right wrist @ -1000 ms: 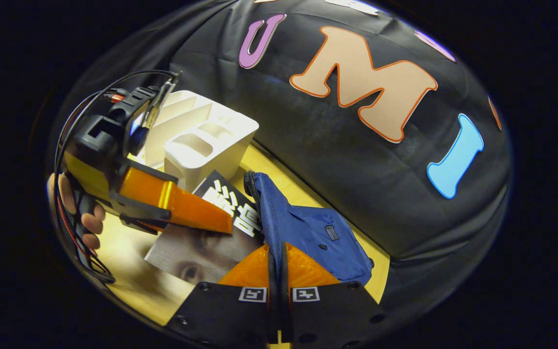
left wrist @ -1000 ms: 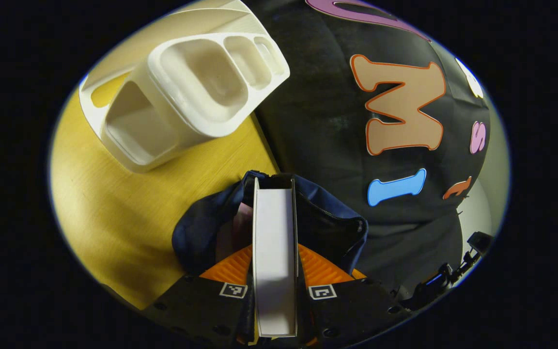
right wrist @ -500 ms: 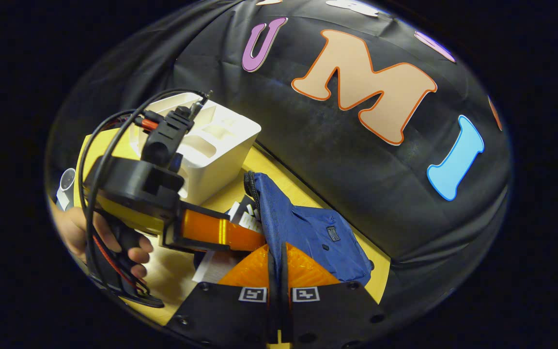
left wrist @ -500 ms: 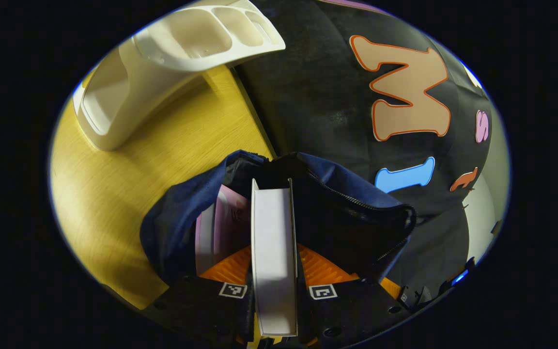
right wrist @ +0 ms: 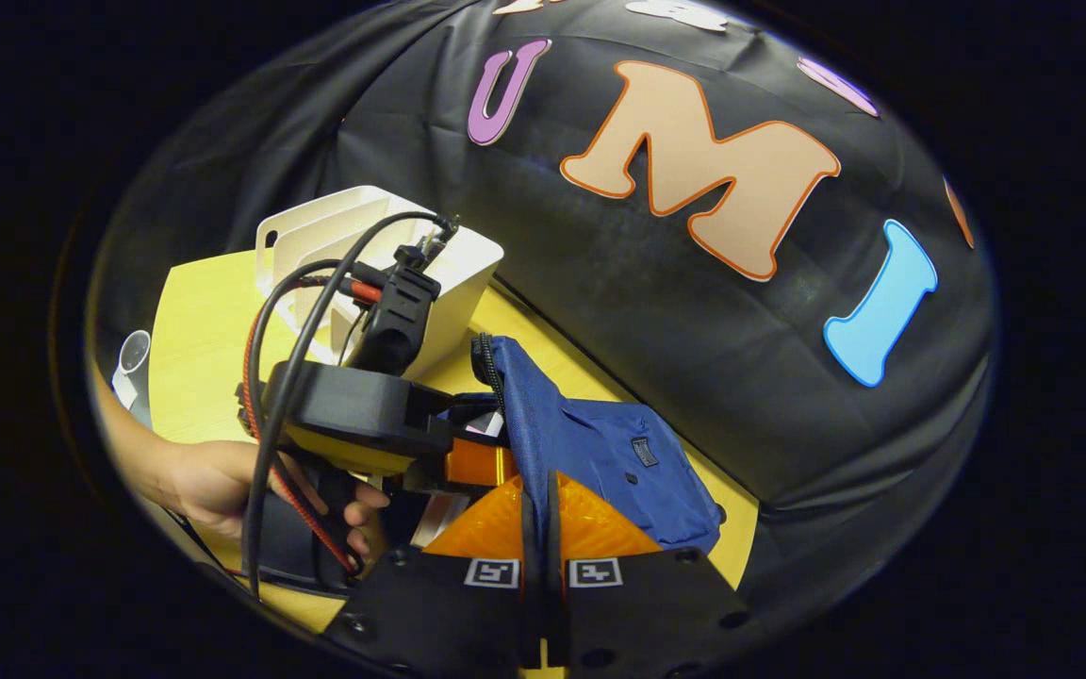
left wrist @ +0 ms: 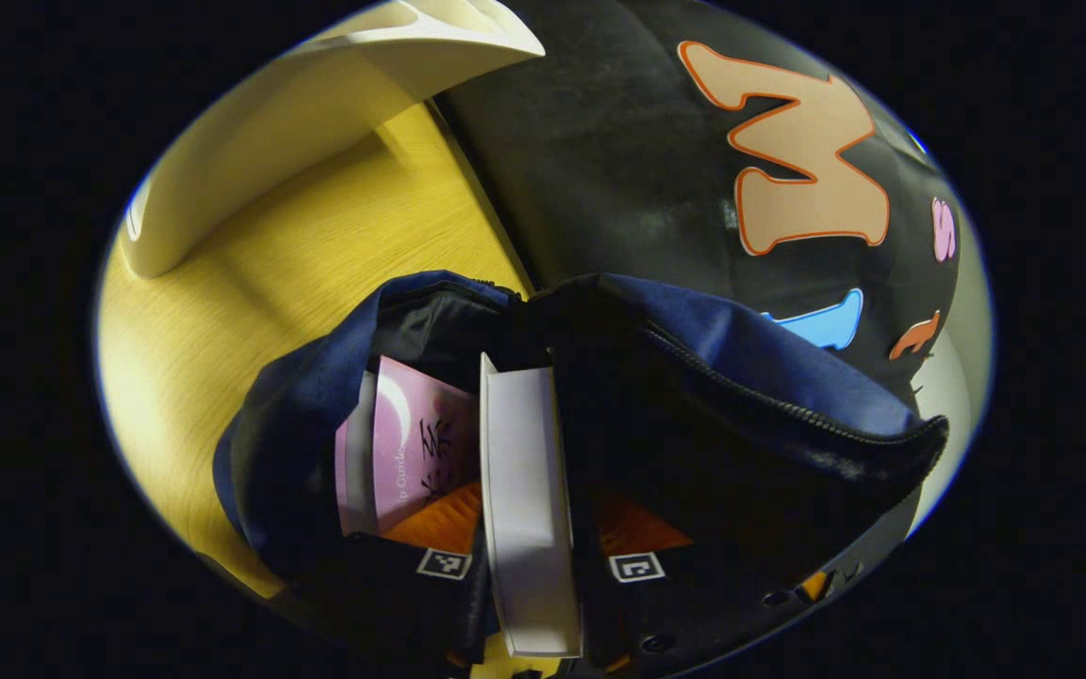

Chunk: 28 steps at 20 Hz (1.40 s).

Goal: Open the schoolbag, grab two books from the bookshelf and put them into the schoolbag.

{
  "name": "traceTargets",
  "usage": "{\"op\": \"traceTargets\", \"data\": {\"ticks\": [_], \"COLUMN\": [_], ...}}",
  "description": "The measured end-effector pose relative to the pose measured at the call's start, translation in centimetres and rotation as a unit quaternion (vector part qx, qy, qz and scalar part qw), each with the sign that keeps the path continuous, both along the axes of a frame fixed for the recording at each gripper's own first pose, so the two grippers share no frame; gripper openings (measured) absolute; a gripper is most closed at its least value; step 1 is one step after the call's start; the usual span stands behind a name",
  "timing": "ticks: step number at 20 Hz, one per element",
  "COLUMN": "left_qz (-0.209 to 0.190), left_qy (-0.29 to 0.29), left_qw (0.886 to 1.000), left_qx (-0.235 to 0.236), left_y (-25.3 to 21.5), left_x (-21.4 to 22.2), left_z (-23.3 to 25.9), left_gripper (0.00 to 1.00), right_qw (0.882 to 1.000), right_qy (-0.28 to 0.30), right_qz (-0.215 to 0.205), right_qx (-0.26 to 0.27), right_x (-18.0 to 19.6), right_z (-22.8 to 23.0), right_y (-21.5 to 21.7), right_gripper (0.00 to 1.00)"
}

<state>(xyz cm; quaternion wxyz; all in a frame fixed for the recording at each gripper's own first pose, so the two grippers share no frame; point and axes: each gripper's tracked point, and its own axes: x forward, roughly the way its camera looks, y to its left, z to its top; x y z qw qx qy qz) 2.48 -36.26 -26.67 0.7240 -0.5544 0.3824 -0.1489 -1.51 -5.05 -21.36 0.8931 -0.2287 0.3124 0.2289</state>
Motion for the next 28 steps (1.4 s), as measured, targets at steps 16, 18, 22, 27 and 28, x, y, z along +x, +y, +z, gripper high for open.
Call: {"op": "traceTargets", "data": {"ticks": [16,18,22,27,28], "left_qz": [0.028,0.035,0.038,0.053,0.054], "left_qy": [-0.129,-0.152,-0.202,-0.269,-0.281], "left_qw": [0.978,0.971,0.949,0.912,0.906], "left_qx": [0.159,0.179,0.241,0.304,0.313], "left_y": [10.2,12.2,16.6,22.1,22.7], "left_x": [-1.9,-1.8,-1.1,-0.3,-0.2], "left_z": [8.1,9.8,12.9,17.5,18.3], "left_gripper": [0.68,0.69,0.69,0.69,0.69], "right_qw": [0.999,0.999,0.999,0.992,0.989], "right_qy": [0.001,0.002,0.011,-0.041,-0.049], "right_qz": [-0.037,-0.038,-0.029,-0.051,-0.062], "right_qx": [0.013,0.01,0.04,0.109,0.126], "right_x": [0.9,0.7,-0.8,-0.5,-0.4], "right_z": [0.1,0.0,0.1,4.1,4.7], "right_y": [-0.5,-0.3,2.2,5.5,5.9], "right_gripper": [0.05,0.1,0.55,0.97,0.97]}}
